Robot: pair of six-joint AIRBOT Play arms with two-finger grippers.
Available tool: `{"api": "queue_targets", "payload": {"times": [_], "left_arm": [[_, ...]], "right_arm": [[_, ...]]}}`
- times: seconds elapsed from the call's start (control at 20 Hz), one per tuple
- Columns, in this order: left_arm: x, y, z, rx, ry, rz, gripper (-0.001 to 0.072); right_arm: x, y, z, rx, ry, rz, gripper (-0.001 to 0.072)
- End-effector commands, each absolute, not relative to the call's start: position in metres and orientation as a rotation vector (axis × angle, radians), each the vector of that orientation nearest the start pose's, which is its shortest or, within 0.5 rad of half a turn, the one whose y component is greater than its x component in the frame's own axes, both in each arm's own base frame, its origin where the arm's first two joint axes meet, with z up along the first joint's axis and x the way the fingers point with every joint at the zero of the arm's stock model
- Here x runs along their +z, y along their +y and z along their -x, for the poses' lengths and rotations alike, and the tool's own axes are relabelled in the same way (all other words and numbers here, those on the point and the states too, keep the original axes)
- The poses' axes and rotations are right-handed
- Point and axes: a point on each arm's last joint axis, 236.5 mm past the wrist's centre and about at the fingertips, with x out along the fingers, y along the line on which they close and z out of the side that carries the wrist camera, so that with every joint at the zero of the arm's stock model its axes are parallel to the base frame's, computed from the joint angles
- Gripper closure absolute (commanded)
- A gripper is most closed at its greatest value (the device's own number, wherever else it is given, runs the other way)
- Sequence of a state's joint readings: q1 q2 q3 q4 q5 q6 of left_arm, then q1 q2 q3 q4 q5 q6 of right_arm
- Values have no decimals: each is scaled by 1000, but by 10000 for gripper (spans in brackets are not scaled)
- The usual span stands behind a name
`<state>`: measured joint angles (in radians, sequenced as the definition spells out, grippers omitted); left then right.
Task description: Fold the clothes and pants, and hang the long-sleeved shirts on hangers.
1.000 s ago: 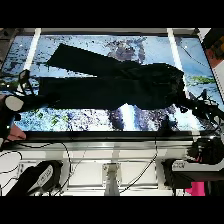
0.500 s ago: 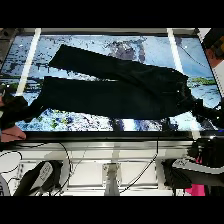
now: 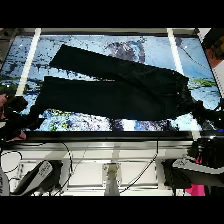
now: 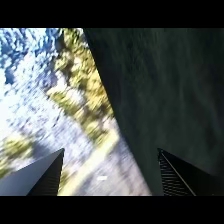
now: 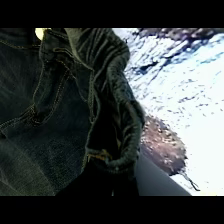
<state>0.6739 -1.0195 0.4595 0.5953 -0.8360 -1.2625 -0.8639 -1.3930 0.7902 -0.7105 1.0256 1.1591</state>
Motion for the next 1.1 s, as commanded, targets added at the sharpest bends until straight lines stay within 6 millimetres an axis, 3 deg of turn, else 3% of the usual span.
{"api": "queue_targets", "payload": {"times": [0.0,0.05,0.15,0.2,0.6,0.85,0.9,0.95,1.05], "left_arm": [[-71,65,-329,244,837,1304,78],[-77,66,-333,245,830,1334,118],[-83,78,-345,246,767,1324,294],[-83,82,-350,248,734,1339,312],[-95,85,-378,225,736,1342,311],[-106,74,-403,180,786,1326,335],[-107,72,-407,170,793,1322,487],[-105,72,-411,162,789,1318,710],[-92,73,-419,123,769,1320,703]], "right_arm": [[-78,-144,-325,-193,1015,-1126,681],[-78,-144,-325,-193,1015,-1126,680],[-78,-144,-325,-193,1014,-1126,680],[-78,-144,-325,-193,1014,-1127,680],[-77,-141,-324,-184,1020,-1132,680],[-75,-138,-324,-173,1020,-1143,680],[-75,-138,-324,-173,1020,-1143,679],[-75,-138,-324,-173,1020,-1143,679],[-75,-139,-324,-173,1019,-1142,679]]}}
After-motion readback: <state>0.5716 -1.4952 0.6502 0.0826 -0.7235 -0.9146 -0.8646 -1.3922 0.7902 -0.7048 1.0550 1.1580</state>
